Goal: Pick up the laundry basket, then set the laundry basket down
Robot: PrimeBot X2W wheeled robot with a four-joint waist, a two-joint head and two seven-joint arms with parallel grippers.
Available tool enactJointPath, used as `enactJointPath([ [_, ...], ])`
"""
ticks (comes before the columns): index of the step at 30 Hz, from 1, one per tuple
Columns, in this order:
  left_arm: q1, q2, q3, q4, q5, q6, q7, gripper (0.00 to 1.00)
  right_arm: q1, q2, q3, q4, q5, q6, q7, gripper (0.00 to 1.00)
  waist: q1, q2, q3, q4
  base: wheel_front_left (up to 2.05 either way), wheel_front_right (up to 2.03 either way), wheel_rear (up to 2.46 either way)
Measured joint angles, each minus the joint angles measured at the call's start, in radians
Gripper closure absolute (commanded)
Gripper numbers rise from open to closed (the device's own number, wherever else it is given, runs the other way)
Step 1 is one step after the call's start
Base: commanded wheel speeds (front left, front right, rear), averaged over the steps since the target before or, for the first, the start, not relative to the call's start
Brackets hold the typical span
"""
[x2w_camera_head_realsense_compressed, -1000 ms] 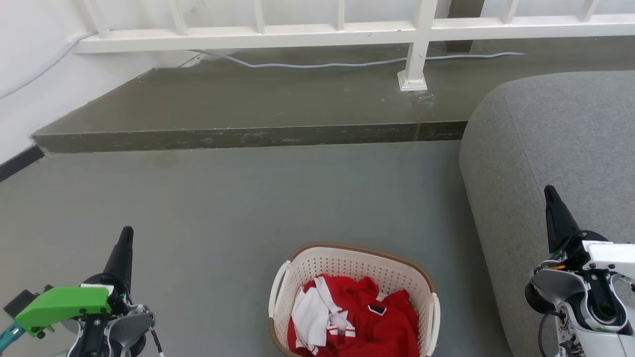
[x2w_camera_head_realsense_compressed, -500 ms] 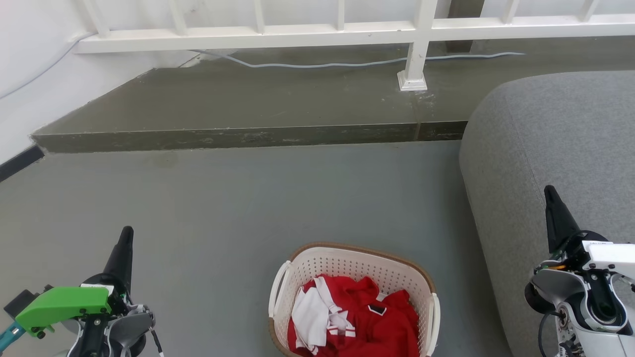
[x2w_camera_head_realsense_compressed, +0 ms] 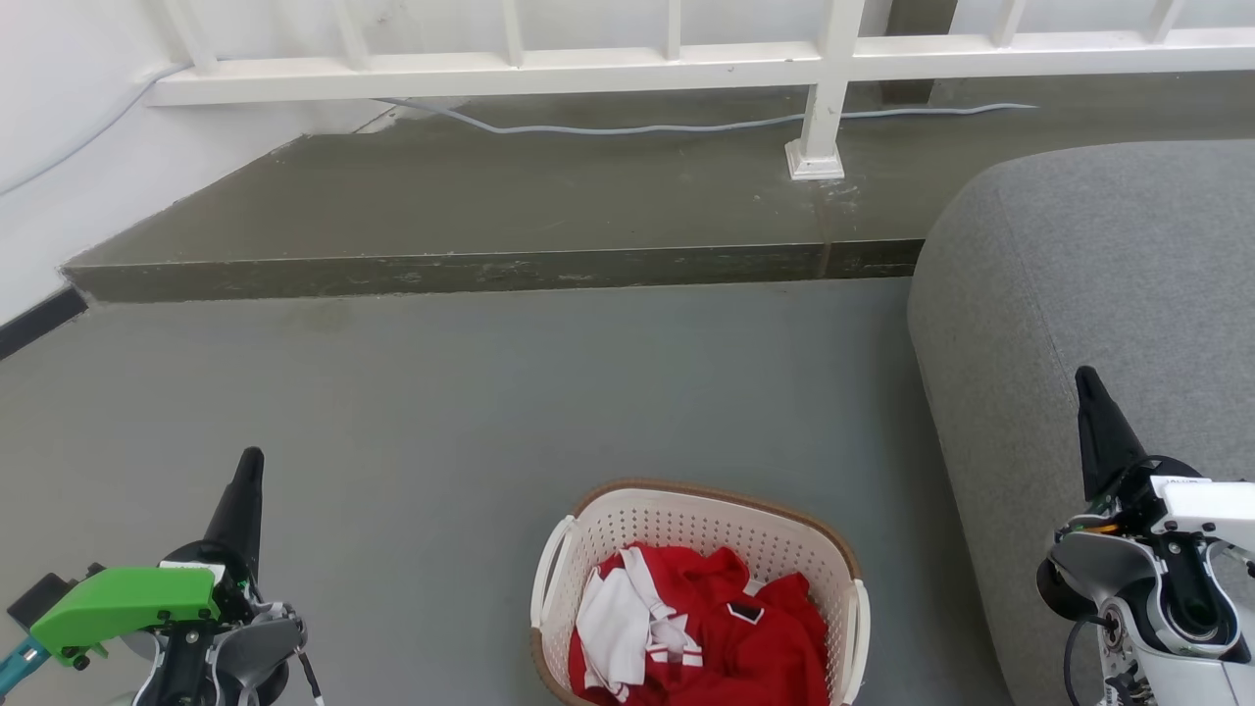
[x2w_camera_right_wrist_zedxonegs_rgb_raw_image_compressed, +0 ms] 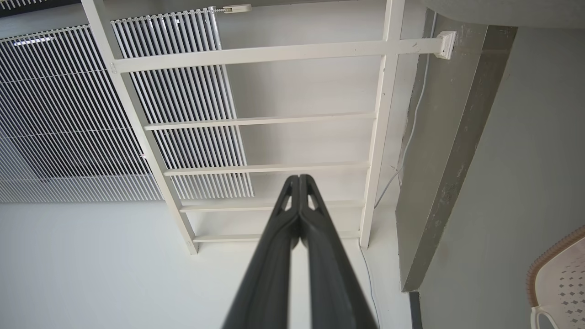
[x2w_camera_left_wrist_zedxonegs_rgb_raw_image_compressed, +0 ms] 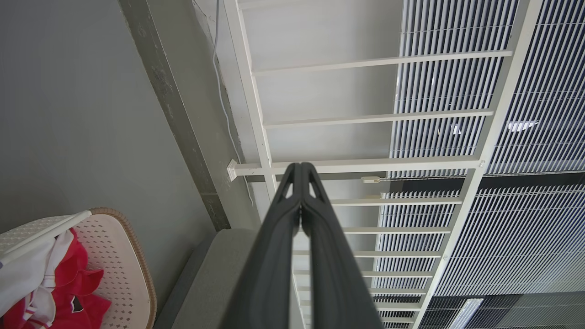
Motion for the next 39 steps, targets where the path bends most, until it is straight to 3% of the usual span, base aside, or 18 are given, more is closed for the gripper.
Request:
enactJointPath([
  [4, 0.001, -0.003, -0.002, 0.013, 0.0, 0.001, 0.0, 1.0, 0.002, 0.003, 0.0, 0.012, 0.001, -0.001, 0.0, 1.0, 0.0, 0.0, 0.0, 0.0, 0.0, 0.0, 0.0],
  [5, 0.005, -0.007, -0.003, 0.025, 0.0, 0.001, 0.0, 0.0, 0.008, 0.008, 0.001, 0.023, 0.001, -0.001, 0.0, 0.0, 0.0, 0.0, 0.0, 0.0, 0.0, 0.0, 0.0],
  [22, 0.033, -0.021, -0.036, 0.016, 0.038, 0.001, -0.047, 0.0, 0.037, 0.02, 0.016, 0.007, -0.003, -0.001, -0.015, 0.0, 0.0, 0.0, 0.002, 0.0, 0.0, 0.0, 0.0],
  [39, 0.032, -0.003, -0.079, -0.005, 0.229, 0.001, -0.098, 0.0, 0.036, -0.041, 0.099, -0.046, -0.187, -0.001, -0.094, 0.0, 0.0, 0.0, 0.002, -0.001, 0.0, 0.0, 0.0],
])
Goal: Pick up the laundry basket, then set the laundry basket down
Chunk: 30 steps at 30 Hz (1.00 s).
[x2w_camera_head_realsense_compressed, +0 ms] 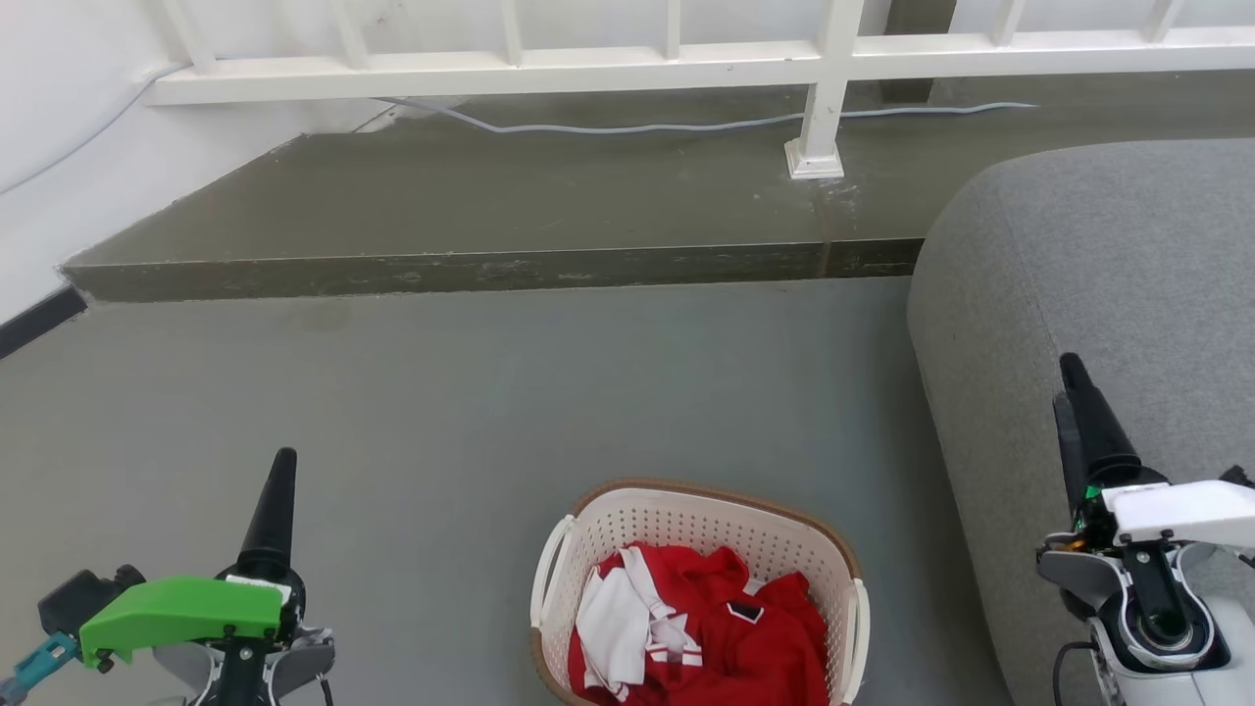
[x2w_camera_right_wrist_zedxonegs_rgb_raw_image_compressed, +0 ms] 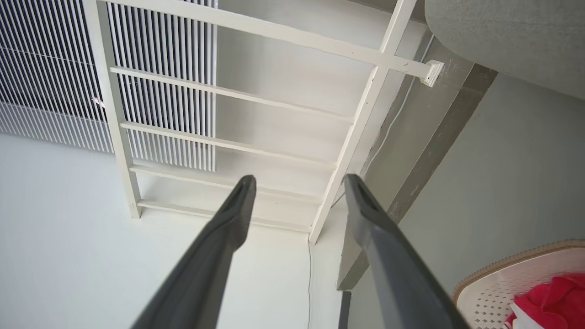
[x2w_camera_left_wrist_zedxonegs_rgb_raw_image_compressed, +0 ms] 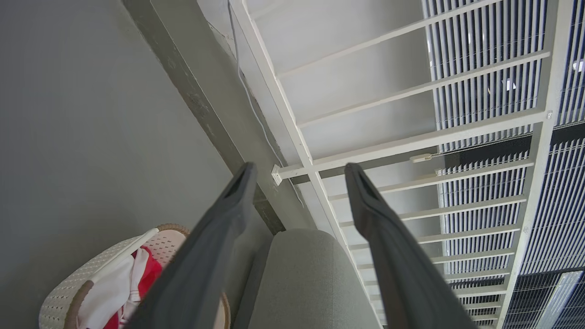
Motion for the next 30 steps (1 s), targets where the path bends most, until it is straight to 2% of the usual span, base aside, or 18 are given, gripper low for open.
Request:
enactJointPath([
  [6, 0.0, 0.011, -0.014, -0.011, 0.122, 0.0, -0.02, 0.0, 0.0, -0.031, 0.045, -0.007, -0.099, 0.0, -0.024, 0.0, 0.0, 0.0, -0.001, 0.001, 0.0, 0.0, 0.0],
  [13, 0.0, 0.012, -0.035, -0.024, 0.251, 0.025, -0.041, 0.0, 0.0, -0.049, 0.079, -0.007, -0.209, 0.0, -0.047, 0.0, 0.0, 0.0, 0.0, 0.001, 0.0, 0.0, 0.0],
  [30, 0.0, 0.009, -0.084, -0.058, 0.499, 0.055, -0.095, 0.0, -0.005, -0.05, 0.098, -0.031, -0.459, -0.009, -0.096, 0.0, 0.0, 0.0, 0.004, -0.002, 0.0, 0.0, 0.0],
])
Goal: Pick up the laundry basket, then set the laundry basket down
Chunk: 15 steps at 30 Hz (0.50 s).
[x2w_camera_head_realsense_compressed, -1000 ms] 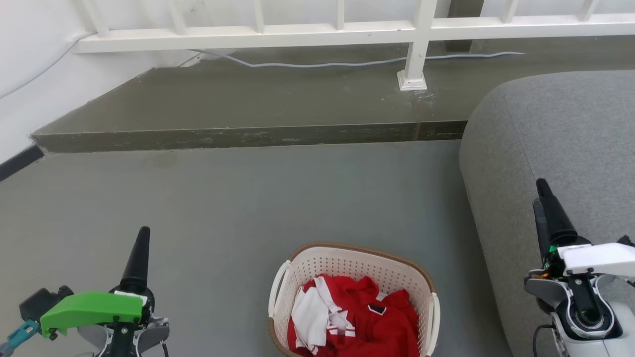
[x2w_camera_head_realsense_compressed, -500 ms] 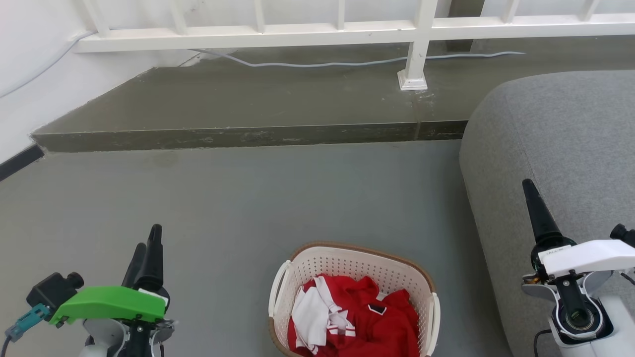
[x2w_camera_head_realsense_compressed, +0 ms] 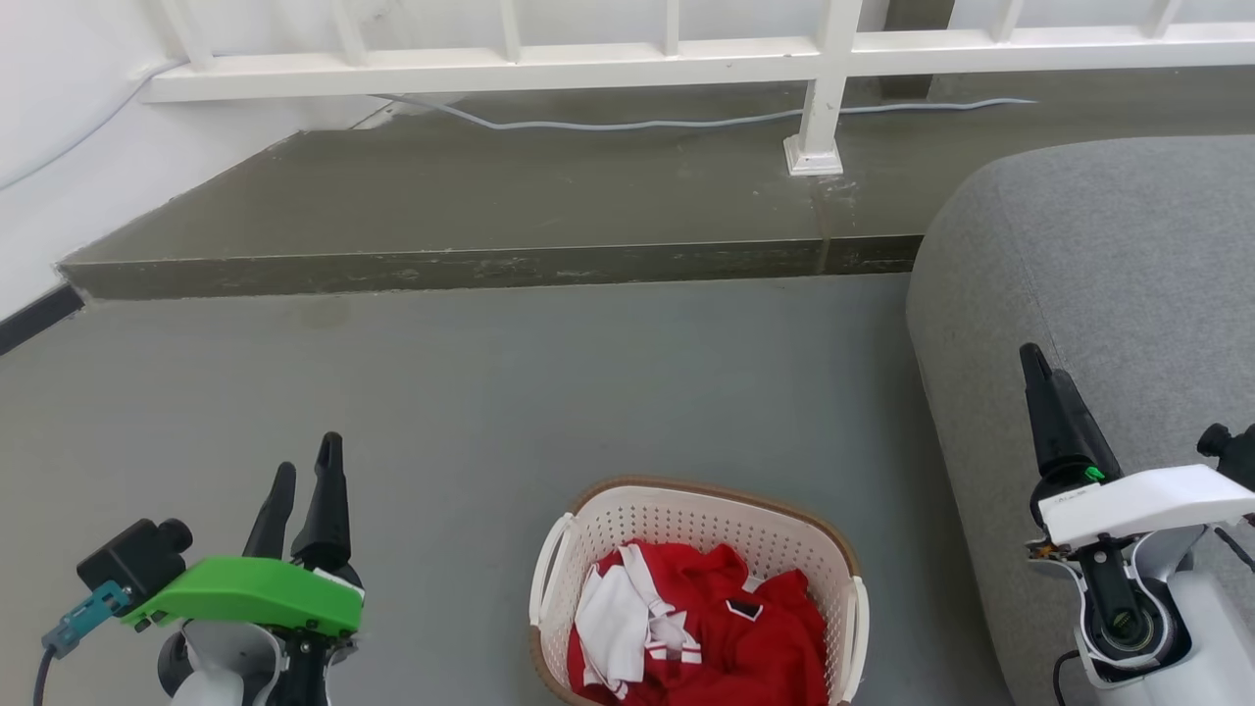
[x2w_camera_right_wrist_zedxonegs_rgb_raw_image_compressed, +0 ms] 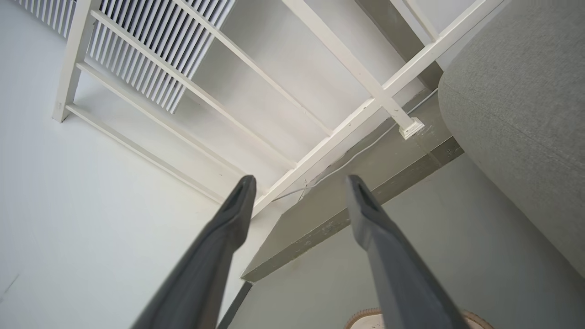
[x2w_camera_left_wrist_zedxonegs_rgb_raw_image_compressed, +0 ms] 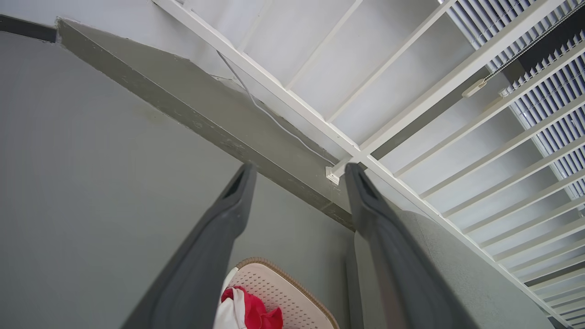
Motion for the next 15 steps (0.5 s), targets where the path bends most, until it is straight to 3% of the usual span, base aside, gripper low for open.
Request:
enactJointPath([
  [15, 0.0, -0.005, -0.029, -0.036, 0.193, 0.015, -0.054, 0.0, 0.0, 0.005, 0.012, -0.014, -0.208, 0.0, -0.053, 0.0, 0.0, 0.0, 0.004, 0.002, 0.0, 0.0, 0.0],
])
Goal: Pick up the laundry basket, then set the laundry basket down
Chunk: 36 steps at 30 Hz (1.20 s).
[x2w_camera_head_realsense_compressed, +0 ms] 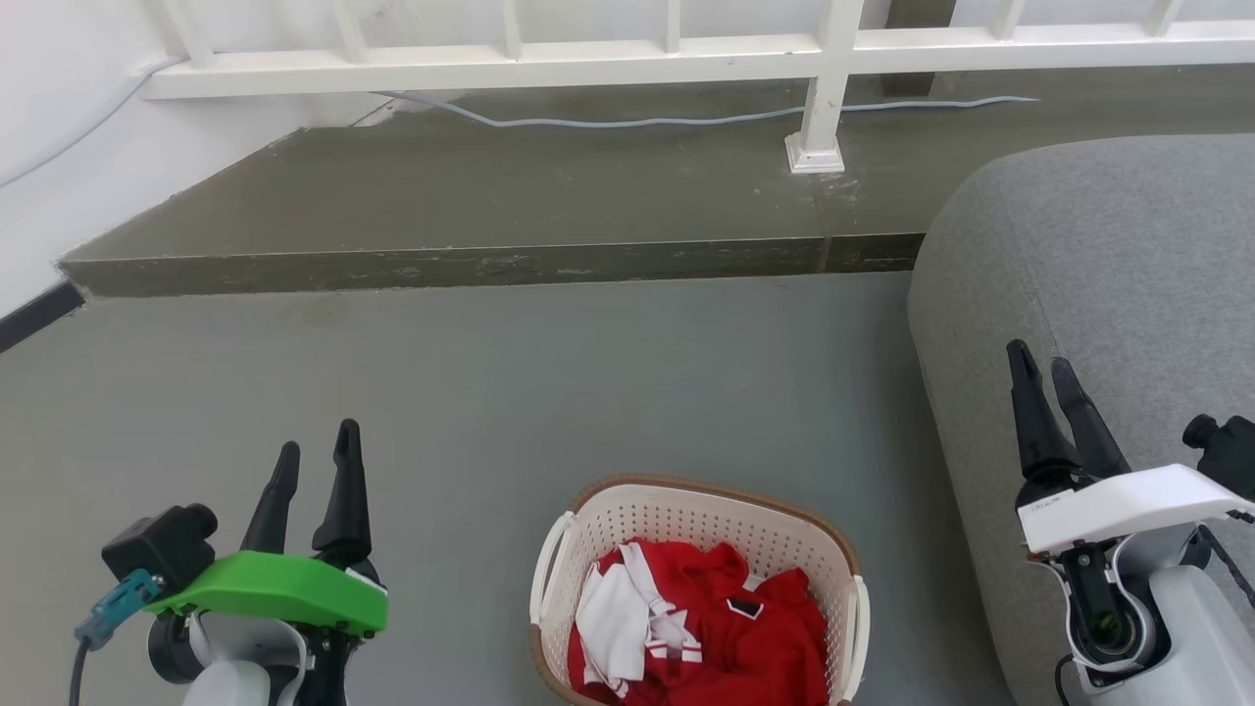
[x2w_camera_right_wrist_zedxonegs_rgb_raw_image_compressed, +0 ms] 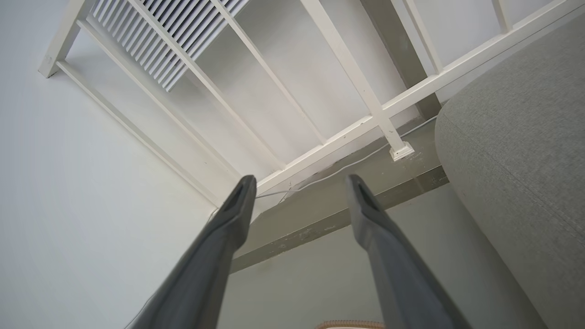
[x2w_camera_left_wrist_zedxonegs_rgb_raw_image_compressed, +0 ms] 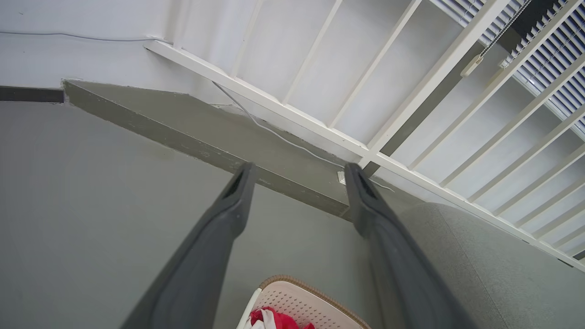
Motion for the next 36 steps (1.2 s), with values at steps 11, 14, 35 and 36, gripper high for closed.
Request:
enactJointPath([
  [11, 0.0, -0.001, -0.017, -0.024, 0.131, 0.005, -0.035, 0.0, 0.0, 0.005, 0.002, -0.005, -0.142, 0.0, -0.039, 0.0, 0.0, 0.0, 0.002, -0.002, 0.0, 0.0, 0.0],
  [14, 0.0, -0.001, -0.024, -0.028, 0.177, 0.005, -0.045, 0.0, 0.0, 0.005, 0.003, -0.005, -0.184, 0.0, -0.05, 0.0, 0.0, 0.0, 0.003, -0.002, 0.0, 0.0, 0.0],
  [35, 0.0, 0.0, -0.07, -0.058, 0.375, 0.008, -0.105, 0.0, -0.003, 0.009, 0.003, 0.003, -0.428, 0.0, -0.108, 0.0, 0.0, 0.0, 0.007, -0.006, 0.0, 0.0, 0.0],
  [36, 0.0, 0.0, -0.071, -0.058, 0.375, 0.008, -0.105, 0.0, -0.004, 0.01, 0.003, 0.004, -0.429, 0.0, -0.108, 0.0, 0.0, 0.0, 0.007, -0.006, 0.0, 0.0, 0.0],
])
